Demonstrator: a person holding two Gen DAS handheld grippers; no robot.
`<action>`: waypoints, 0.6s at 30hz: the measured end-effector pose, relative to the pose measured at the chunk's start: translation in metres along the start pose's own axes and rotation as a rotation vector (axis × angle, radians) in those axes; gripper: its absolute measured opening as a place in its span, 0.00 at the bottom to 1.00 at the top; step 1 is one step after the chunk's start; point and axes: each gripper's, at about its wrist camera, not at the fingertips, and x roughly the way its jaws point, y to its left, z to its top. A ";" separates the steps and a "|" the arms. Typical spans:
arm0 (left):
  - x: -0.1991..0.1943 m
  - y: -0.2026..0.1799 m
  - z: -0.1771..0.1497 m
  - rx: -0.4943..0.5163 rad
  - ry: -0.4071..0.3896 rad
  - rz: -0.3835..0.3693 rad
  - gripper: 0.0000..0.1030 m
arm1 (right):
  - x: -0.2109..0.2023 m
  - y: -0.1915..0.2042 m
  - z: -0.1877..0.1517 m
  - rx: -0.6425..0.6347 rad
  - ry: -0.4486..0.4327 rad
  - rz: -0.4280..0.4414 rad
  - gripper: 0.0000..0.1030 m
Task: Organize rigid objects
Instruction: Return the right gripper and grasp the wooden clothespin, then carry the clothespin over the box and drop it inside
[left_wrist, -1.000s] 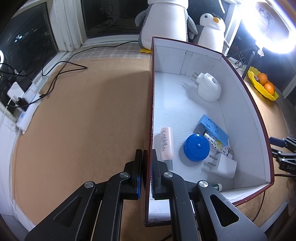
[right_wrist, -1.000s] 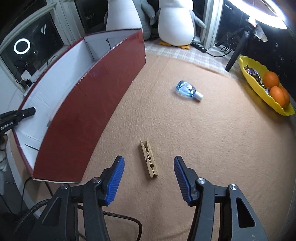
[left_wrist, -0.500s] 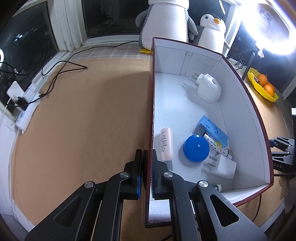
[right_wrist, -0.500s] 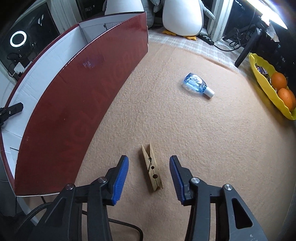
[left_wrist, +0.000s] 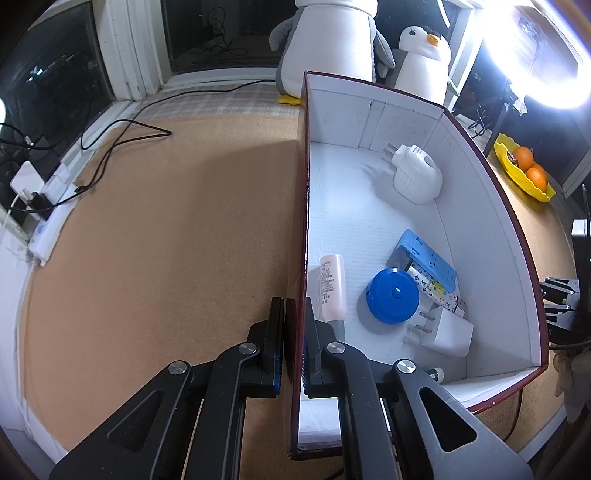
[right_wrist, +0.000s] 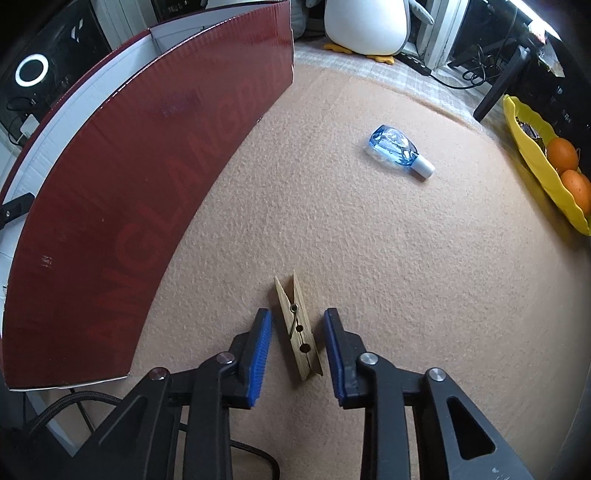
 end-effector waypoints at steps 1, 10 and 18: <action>0.000 0.000 0.000 -0.001 0.000 0.000 0.06 | 0.000 0.000 0.000 0.001 0.001 0.002 0.14; 0.001 0.000 0.000 0.006 0.001 0.000 0.06 | -0.008 -0.002 -0.009 0.047 -0.032 -0.003 0.11; 0.000 0.000 0.000 0.005 0.000 0.002 0.06 | -0.060 0.000 -0.001 0.070 -0.159 0.018 0.11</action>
